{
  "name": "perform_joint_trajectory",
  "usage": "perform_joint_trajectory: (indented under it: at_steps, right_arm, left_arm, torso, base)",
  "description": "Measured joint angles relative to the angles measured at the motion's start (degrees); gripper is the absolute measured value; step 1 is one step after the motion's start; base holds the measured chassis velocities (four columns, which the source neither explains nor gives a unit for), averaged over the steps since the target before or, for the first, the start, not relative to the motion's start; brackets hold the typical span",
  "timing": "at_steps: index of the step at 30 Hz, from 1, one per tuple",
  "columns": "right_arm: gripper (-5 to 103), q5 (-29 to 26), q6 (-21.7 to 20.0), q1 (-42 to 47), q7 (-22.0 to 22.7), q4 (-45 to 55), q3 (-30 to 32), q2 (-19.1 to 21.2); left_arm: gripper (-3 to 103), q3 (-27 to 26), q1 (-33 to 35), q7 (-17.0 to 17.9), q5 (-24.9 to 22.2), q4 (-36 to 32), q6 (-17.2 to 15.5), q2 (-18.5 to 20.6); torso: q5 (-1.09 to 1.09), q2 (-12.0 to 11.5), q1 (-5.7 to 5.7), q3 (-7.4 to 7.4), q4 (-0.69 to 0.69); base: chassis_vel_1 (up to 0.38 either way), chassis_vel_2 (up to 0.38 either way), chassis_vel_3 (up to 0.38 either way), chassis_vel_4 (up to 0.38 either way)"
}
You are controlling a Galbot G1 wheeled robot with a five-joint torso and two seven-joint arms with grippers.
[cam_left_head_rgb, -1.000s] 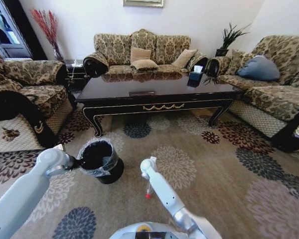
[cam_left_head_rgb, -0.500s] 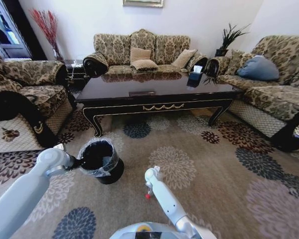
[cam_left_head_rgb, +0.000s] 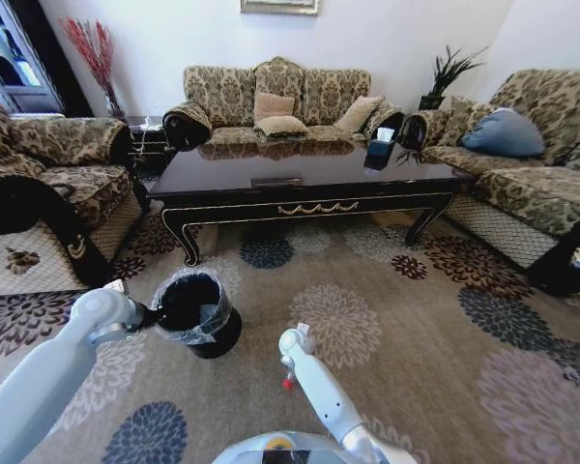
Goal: Move to the front of the table and pick up the trash from the floor, then place it into the trash bin.
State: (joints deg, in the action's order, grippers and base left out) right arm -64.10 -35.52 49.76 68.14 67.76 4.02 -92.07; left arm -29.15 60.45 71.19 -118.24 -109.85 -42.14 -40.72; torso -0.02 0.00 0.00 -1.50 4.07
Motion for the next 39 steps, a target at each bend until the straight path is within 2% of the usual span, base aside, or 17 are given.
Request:
perform_joint_trajectory:
  at_steps: [5,9,13,15,18,20,25,28,29,31,33,34,38,39]
  right_arm:
    - [25,-1.1,-0.1,-0.1,1.0,1.6,-0.7,0.1]
    - [25,-2.3,-0.2,0.0,2.0,3.9,-1.2,1.2]
    - [25,-2.5,-0.6,0.0,2.8,8.7,-2.4,4.6]
    - [25,-1.6,-0.7,-0.1,2.4,12.1,-3.3,8.3]
    - [25,-1.8,-0.7,-0.1,2.1,14.2,-3.4,10.3]
    - [25,-1.1,-0.5,0.6,0.2,18.0,-3.6,13.6]
    - [25,1.1,0.8,1.8,-3.4,23.7,-3.4,17.5]
    - [25,4.2,3.6,3.3,-8.7,30.8,-2.3,22.9]
    - [25,4.2,3.6,3.3,-8.7,30.8,-2.3,22.9]
    - [25,6.4,5.5,4.4,-12.2,34.3,-1.4,26.4]
    - [25,10.0,8.7,6.1,-16.5,38.5,0.0,30.3]
    - [25,10.0,8.7,6.1,-16.5,38.5,0.0,30.3]
    - [25,16.7,14.0,8.2,-22.6,43.5,2.2,33.4]
    - [25,16.7,14.0,8.2,-22.6,43.5,2.2,33.4]
  left_arm:
    - [0,0.0,0.1,0.0,0.0,0.0,0.0,-0.1]
    - [0,0.7,-0.1,0.1,0.1,-0.2,0.0,-0.5]
    - [0,3.8,-1.5,0.5,0.9,-0.5,0.0,-1.5]
    - [0,6.7,-3.0,1.1,1.8,-0.3,0.0,-2.7]
    - [0,8.4,-4.2,1.4,1.9,-0.1,0.0,-3.6]
    - [0,11.2,-6.5,2.3,1.7,0.6,0.2,-5.1]
    - [0,15.7,-9.7,3.0,1.5,1.5,0.5,-6.4]
    - [0,22.7,-14.7,3.6,1.4,2.8,0.5,-8.4]
    - [0,22.7,-14.7,3.6,1.4,2.8,0.5,-8.4]
    - [0,26.7,-17.9,4.1,1.6,3.9,0.7,-9.7]
    - [0,32.0,-22.6,4.6,1.7,5.6,1.0,-11.7]
    - [0,32.0,-22.6,4.6,1.7,5.6,1.0,-11.7]
    - [0,39.6,-28.4,5.3,1.7,8.2,1.3,-14.6]
    - [0,39.6,-28.4,5.3,1.7,8.2,1.3,-14.6]
  torso:
    - [0.00,0.0,0.00,0.00,-0.02]
    - [0.01,0.0,0.00,0.01,-0.03]
    - [0.02,0.0,0.00,0.01,-0.02]
    - [0.03,0.0,0.00,0.01,-0.02]
    - [0.02,0.0,0.00,0.01,-0.02]
    - [0.04,0.0,0.00,0.01,-0.02]
    - [0.05,0.0,0.00,0.01,-0.03]
    - [0.05,0.0,0.00,0.01,-0.03]
    - [0.05,0.0,0.00,0.01,-0.03]
    - [0.05,0.0,0.00,0.02,-0.02]
    - [0.06,0.0,0.00,0.02,0.00]
    - [0.06,0.0,0.00,0.02,0.00]
    - [0.05,0.0,0.00,0.02,-0.02]
    - [0.05,0.0,0.00,0.02,-0.02]
  base:
    - [0.000,0.000,0.000,0.000]
    - [0.000,0.000,0.000,0.000]
    - [0.000,0.000,0.000,0.000]
    - [0.000,0.000,0.000,0.000]
    - [0.000,0.000,0.000,0.000]
    - [0.000,0.000,0.000,0.000]
    - [0.000,0.000,0.000,0.000]
    - [0.000,0.000,0.000,0.000]
    - [0.000,0.000,0.000,0.000]
    - [0.000,0.000,0.000,0.000]
    - [0.000,0.000,0.000,0.000]
    - [0.000,0.000,0.000,0.000]
    - [0.000,0.000,0.000,0.000]
    - [0.000,0.000,0.000,0.000]
